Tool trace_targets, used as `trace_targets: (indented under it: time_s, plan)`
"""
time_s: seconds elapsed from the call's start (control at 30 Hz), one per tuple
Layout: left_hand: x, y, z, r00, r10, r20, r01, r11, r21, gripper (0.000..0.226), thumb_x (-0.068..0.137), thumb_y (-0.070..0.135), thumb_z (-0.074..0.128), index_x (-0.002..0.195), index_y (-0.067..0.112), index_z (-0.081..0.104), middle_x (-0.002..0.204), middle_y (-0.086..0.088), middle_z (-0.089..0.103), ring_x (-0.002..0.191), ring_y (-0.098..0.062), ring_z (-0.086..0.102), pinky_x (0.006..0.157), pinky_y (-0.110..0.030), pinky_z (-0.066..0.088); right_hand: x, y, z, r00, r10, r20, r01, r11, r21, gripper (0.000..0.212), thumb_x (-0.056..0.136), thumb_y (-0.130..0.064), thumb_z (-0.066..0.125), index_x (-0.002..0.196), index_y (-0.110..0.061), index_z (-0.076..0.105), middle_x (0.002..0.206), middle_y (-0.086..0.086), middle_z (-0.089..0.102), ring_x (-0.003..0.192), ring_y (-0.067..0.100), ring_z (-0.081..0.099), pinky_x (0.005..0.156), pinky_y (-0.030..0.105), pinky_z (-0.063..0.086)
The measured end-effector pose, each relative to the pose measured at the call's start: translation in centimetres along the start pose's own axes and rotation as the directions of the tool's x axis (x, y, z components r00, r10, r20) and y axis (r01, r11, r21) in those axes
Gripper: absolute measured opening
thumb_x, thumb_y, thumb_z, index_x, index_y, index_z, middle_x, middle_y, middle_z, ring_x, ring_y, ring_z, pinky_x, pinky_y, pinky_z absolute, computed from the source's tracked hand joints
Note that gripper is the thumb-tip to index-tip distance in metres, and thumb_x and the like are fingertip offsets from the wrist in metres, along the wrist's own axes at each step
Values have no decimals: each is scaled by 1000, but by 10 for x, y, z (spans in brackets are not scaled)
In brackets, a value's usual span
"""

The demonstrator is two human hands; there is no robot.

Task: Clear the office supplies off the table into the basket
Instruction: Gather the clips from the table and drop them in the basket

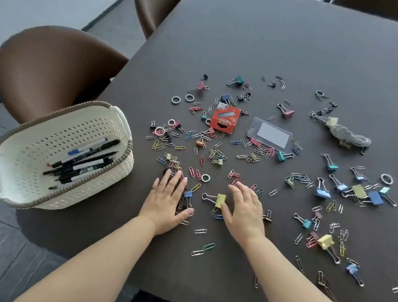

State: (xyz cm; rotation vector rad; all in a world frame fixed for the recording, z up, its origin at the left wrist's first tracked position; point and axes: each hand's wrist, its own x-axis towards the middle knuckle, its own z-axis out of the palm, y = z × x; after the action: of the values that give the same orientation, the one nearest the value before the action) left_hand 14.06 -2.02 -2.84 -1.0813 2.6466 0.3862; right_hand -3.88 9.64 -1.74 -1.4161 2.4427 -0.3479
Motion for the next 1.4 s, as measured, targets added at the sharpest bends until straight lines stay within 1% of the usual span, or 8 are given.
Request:
trace_targets:
  time_s: [0.2,0.33,0.5,0.67,0.8,0.97,1.27,1.4]
  plan:
    - [-2,15,-6,971,229,63,-234,968,88,112,51,94,3,134,28,-34,143,3,-40,128,-23,-43,107,-49,-24,-28,29,-13,985,122,-119,-120,993,25,64,83,-54,24,132,-19,45,143,5,41,134,27,32,111,42,21]
    - [-14,24,-2,901,384,203,-423,882,206,121,42,96,8,133,29,-38,141,2,-44,126,-30,-45,101,-59,-25,-55,51,-11,942,288,-170,-293,956,-3,63,82,-52,25,125,-16,52,137,9,48,130,32,39,107,53,24]
    - [11,52,3,958,276,81,-285,949,137,102,58,85,-9,138,24,-26,145,6,-34,134,-24,-33,106,-55,-16,-83,59,2,901,395,-177,-400,916,8,67,80,-54,22,129,-17,50,141,8,44,133,30,34,110,52,19]
    - [36,67,-4,955,294,44,-297,947,124,96,68,79,0,141,21,-22,154,0,-21,136,-21,-30,111,-53,-9,-100,60,4,857,468,-217,-477,879,15,72,79,-60,19,135,-21,42,148,6,33,139,27,21,111,55,11]
    - [28,55,-6,957,288,38,-290,935,205,102,55,86,-3,132,27,-31,145,5,-34,131,-25,-38,105,-61,-13,-118,54,13,887,450,-105,-457,887,-63,86,72,-73,17,145,-28,18,156,2,8,142,29,-2,112,54,-2]
    - [25,40,0,975,216,59,-223,958,177,108,50,90,-1,131,26,-33,152,0,-23,135,-32,-31,106,-64,-4,-110,45,24,881,473,-13,-470,872,-141,88,69,-75,5,144,-32,-11,155,-1,-17,140,24,-23,110,55,-12]
    - [42,75,-4,961,274,38,-276,944,179,107,52,90,2,131,27,-33,151,-1,-29,134,-28,-34,107,-60,-9,-50,68,-3,857,505,-104,-514,851,-110,83,77,-73,6,146,-28,-8,156,4,-14,142,28,-14,110,59,-5]
    - [46,76,-4,978,203,56,-210,965,158,115,53,92,16,133,26,-31,150,-1,-29,133,-35,-33,105,-65,-6,-90,96,-6,691,690,-214,-713,699,-50,96,68,-79,7,147,-25,1,156,11,-2,140,42,-3,108,64,2]
